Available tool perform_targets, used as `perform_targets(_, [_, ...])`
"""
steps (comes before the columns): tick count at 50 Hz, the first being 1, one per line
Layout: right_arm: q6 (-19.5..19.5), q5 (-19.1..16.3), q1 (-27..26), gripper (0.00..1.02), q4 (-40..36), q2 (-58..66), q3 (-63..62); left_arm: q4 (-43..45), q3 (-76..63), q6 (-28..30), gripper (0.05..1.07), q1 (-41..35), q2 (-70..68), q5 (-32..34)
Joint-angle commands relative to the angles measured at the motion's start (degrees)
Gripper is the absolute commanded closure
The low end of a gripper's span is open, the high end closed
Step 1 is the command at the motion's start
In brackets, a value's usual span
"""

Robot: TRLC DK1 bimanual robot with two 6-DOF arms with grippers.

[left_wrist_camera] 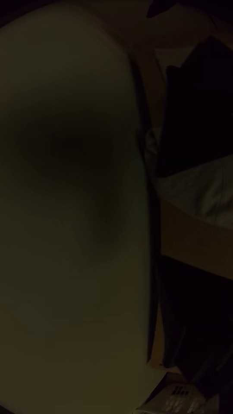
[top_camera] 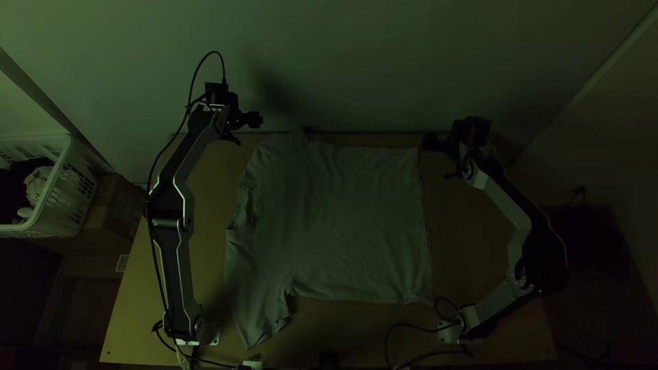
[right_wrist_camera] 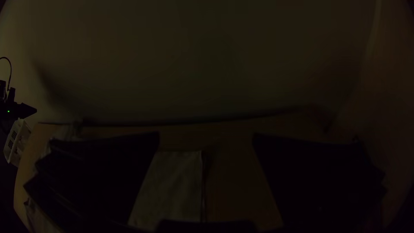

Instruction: Fold the t-shirt

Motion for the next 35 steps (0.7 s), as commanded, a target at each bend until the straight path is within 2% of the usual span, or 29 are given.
perform_targets(1, [2.09, 0.39, 0.65, 0.04, -2.38, 2.12, 2.77, -1.10, 1.65, -0.87, 0.20, 0.01, 2.65, -0.36])
perform_targets(15, [3.06, 0.39, 0.56, 0.04, -5.99, 5.46, 4.61, -1.54, 1.65, -0.52, 0.20, -0.61, 6.43, -1.33])
perform_targets(35, [3.15, 0.48, 0.56, 0.04, -5.99, 6.87, 5.67, -2.68, 1.65, -0.61, 0.20, -1.66, 10.65, -1.68])
